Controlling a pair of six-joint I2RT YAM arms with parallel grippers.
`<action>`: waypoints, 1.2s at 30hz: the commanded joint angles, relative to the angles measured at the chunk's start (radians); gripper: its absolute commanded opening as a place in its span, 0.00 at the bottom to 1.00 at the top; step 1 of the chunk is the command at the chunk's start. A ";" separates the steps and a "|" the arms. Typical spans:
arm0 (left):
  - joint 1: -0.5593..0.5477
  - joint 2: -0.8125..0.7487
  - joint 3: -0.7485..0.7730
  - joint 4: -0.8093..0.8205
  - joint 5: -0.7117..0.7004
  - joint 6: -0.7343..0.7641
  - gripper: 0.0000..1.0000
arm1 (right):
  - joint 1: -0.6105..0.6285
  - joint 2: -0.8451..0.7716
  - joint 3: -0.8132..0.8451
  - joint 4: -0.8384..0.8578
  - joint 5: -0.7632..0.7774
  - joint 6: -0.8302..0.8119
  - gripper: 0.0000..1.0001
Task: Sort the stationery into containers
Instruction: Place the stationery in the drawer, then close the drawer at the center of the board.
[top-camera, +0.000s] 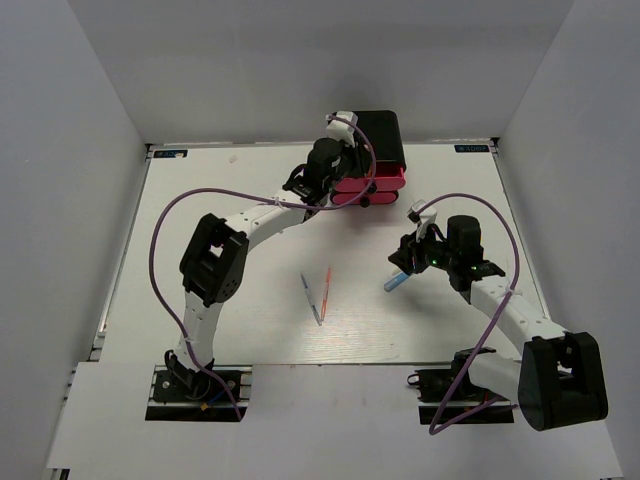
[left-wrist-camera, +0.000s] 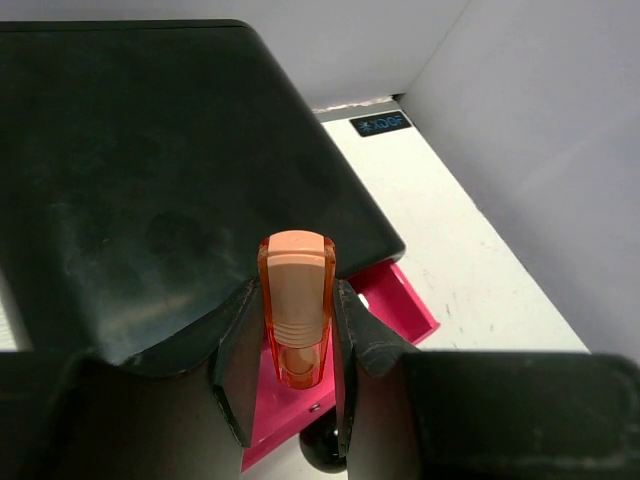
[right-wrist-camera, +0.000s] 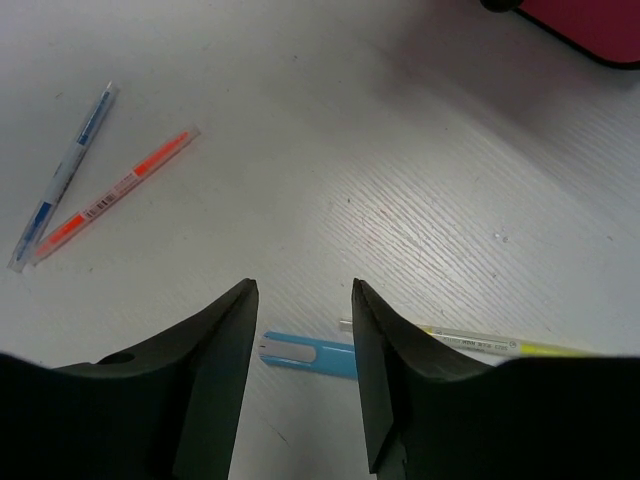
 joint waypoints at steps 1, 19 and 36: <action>-0.005 -0.035 0.007 -0.018 -0.040 0.038 0.27 | -0.003 -0.011 0.006 0.032 -0.014 -0.011 0.49; -0.014 -0.204 -0.048 -0.016 -0.066 0.049 0.61 | -0.002 0.128 0.159 0.102 -0.040 0.073 0.52; 0.006 -0.397 -0.201 -0.124 -0.126 -0.045 0.49 | -0.002 0.250 0.309 0.154 -0.067 0.144 0.38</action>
